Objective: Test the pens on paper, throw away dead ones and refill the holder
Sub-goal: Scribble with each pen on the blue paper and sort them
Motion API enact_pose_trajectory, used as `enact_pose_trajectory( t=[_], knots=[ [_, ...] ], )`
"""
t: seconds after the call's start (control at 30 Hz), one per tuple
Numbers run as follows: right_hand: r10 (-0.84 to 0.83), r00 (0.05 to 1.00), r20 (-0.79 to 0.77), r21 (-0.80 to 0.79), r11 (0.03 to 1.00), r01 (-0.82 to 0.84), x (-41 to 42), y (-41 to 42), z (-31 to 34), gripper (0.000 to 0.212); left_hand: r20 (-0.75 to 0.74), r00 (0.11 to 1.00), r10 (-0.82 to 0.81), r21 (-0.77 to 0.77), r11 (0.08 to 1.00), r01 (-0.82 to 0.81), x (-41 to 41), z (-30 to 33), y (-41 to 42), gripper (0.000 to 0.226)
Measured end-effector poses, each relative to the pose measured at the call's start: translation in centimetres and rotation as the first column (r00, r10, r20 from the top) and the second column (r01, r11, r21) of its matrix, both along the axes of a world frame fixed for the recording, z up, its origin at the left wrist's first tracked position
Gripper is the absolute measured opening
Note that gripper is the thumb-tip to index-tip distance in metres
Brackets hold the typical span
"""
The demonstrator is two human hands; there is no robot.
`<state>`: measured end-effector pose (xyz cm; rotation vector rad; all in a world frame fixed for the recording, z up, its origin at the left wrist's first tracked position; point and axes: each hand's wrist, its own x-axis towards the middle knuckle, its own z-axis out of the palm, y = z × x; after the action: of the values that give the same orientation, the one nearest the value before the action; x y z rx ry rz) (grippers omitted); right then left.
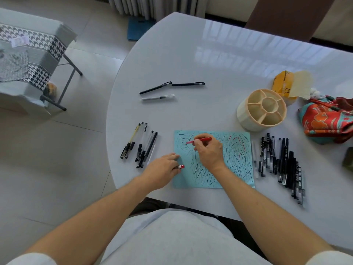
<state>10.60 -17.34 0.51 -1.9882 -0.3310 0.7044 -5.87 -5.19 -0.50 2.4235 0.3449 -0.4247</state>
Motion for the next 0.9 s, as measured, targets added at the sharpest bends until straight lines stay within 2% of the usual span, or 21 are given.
enact_pose_trajectory(
  t=[0.1,0.2,0.3,0.63,0.9],
  knots=[
    [-0.086,0.983,-0.161,0.13,0.986,0.108,0.2,-1.0,0.8,0.01,0.02,0.996,0.084,-0.025,0.996,-0.084,0.1,0.2,-0.2,0.03],
    [-0.04,0.959,-0.282,0.236,0.966,0.109,0.0,-2.5,1.9,0.01,0.054,0.987,0.149,-0.049,0.988,-0.147,0.3,0.5,-0.4,0.028],
    [0.014,0.941,-0.338,0.281,0.956,0.087,-0.7,-3.7,2.7,0.009,0.036,0.982,0.187,-0.057,0.981,-0.185,0.6,1.0,-0.7,0.027],
    [0.067,0.941,-0.332,0.244,0.97,0.017,-2.1,-5.1,2.4,0.01,0.019,0.98,0.198,-0.165,0.967,-0.192,1.5,2.1,-2.2,0.026],
    [0.038,0.952,-0.302,0.147,0.989,0.008,-3.3,-6.2,1.6,0.015,0.009,0.989,0.15,-0.143,0.979,-0.147,2.9,2.7,-3.6,0.028]
  ],
)
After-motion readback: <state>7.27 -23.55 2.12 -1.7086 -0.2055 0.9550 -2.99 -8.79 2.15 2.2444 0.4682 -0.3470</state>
